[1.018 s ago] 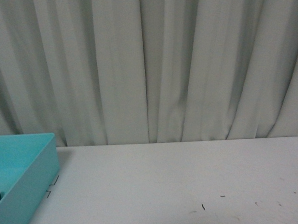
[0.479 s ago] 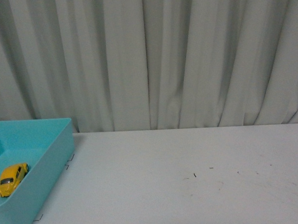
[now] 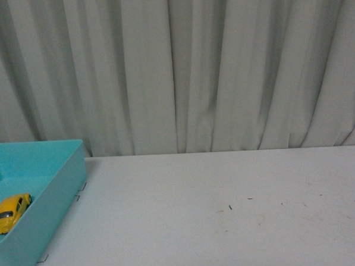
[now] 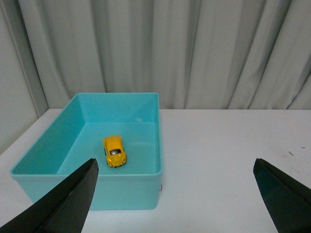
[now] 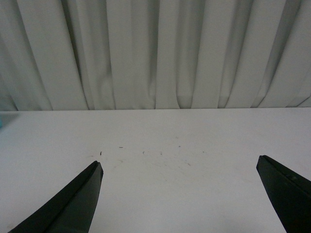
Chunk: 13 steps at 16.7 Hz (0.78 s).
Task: Wind up and store yellow beetle toy
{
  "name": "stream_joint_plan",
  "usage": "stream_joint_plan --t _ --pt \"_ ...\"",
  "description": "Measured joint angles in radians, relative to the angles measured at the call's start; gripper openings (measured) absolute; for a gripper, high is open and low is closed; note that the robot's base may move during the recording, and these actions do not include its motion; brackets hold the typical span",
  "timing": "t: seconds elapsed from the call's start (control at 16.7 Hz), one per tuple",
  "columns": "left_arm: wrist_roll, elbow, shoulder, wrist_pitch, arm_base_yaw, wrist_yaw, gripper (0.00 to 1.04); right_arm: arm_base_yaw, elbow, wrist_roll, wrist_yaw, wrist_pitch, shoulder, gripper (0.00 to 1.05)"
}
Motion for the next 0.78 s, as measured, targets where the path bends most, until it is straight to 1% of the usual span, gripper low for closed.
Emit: stream_joint_plan --t 0.78 --pt "0.000 0.000 0.000 0.000 0.000 0.000 0.98 0.000 0.000 0.000 0.000 0.000 0.000 0.98"
